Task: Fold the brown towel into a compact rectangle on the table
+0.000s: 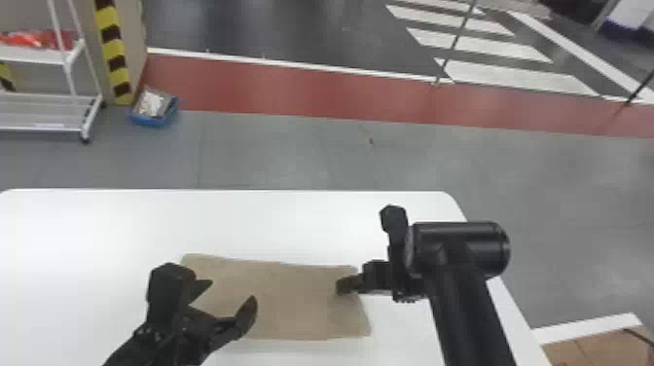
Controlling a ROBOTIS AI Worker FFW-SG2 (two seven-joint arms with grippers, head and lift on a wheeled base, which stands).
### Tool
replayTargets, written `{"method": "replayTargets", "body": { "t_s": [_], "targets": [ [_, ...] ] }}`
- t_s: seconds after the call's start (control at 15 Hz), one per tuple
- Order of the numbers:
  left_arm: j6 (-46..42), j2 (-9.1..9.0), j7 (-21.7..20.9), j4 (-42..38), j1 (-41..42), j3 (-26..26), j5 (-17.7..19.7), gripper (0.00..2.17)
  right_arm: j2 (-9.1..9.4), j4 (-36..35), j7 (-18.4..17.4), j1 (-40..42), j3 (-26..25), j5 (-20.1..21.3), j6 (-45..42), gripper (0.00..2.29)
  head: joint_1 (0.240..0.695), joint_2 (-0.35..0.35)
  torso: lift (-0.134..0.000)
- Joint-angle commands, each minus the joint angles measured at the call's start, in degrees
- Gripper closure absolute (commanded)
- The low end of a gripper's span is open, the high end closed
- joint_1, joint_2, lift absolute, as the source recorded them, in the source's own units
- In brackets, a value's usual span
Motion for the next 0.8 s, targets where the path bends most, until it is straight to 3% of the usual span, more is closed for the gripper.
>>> {"method": "replayTargets", "body": {
  "t_s": [0.0,0.13,0.73],
  "targets": [
    [0.0,0.00,0.0,-0.1,0.1,0.1,-0.1,0.21,0.00,-0.4,0.4,0.2,0.1,-0.2,-0.1,1.25,0.695,-0.277,0.000],
    [0.2,0.00,-0.1,-0.5,0.4,0.1,-0.1,0.21,0.00,-3.0,1.0,1.4,-0.2,-1.3,0.2,1.42,0.695,-0.274,0.000],
    [1.4,0.53,-2.3,1.2,-0.4,0.8,-0.1,0.22,-0.52,-9.0,3.7,2.3,-3.6,-5.8,3.4,1.48,0.695,-0.255,0.000]
  ]
}}
